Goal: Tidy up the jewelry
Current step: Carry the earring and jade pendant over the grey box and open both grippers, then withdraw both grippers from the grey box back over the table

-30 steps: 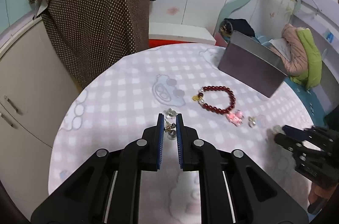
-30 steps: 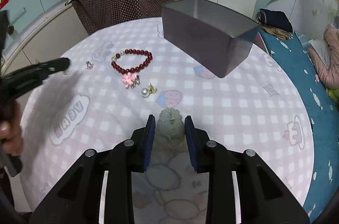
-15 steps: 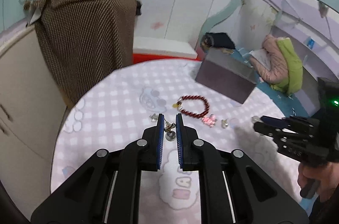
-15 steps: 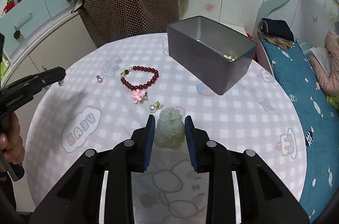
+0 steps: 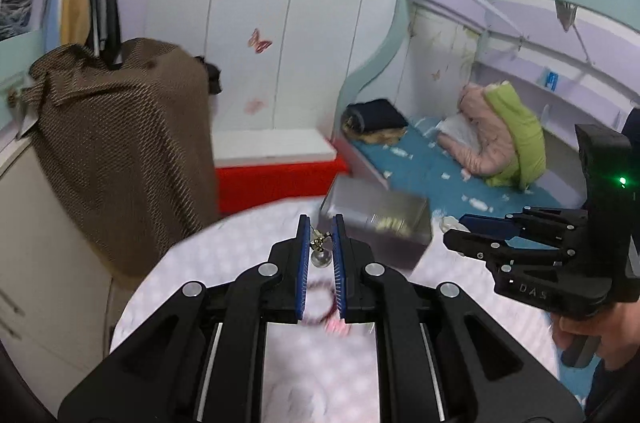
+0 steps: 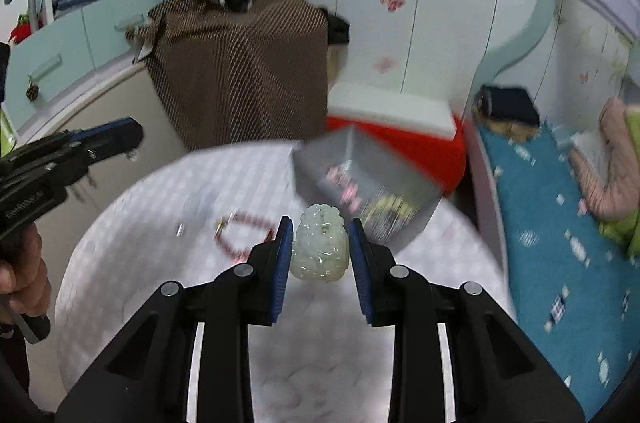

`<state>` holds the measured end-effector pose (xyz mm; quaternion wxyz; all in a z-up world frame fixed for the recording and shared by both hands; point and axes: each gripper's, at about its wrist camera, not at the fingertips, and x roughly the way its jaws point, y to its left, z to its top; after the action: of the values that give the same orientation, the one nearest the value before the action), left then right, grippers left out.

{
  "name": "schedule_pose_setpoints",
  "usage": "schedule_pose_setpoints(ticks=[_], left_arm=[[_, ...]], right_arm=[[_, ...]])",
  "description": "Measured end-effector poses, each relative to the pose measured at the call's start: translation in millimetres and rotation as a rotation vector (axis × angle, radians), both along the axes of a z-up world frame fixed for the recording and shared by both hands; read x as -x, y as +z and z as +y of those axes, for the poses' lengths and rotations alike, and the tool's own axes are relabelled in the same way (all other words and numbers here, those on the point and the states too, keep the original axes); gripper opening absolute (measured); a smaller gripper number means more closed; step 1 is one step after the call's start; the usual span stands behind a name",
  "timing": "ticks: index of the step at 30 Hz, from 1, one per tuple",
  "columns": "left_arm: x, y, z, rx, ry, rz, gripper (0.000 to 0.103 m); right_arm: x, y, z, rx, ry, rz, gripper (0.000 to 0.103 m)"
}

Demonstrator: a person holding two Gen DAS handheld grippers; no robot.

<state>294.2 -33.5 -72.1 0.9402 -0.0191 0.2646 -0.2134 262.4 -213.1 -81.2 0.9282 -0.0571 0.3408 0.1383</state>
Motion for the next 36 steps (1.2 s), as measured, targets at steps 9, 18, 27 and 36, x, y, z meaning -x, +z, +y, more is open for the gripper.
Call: schedule_pose_setpoints(ticks=[9, 18, 27, 36], left_arm=[[-84, 32, -58, 0.054, -0.106, 0.067, 0.011], [-142, 3, -97, 0.045, -0.167, 0.222, 0.011], [-159, -19, -98, 0.011, -0.126, 0.287, 0.07], [-138, -1, -76, -0.016, -0.019, 0.194, 0.095]], right_arm=[[-63, 34, -18, 0.003, -0.009, -0.041, 0.026], [-96, 8, -28, -0.024, -0.017, 0.06, 0.027], [-106, -9, -38, -0.069, -0.043, 0.13, 0.028], [-95, 0, -52, -0.128, -0.11, 0.078, 0.096]])
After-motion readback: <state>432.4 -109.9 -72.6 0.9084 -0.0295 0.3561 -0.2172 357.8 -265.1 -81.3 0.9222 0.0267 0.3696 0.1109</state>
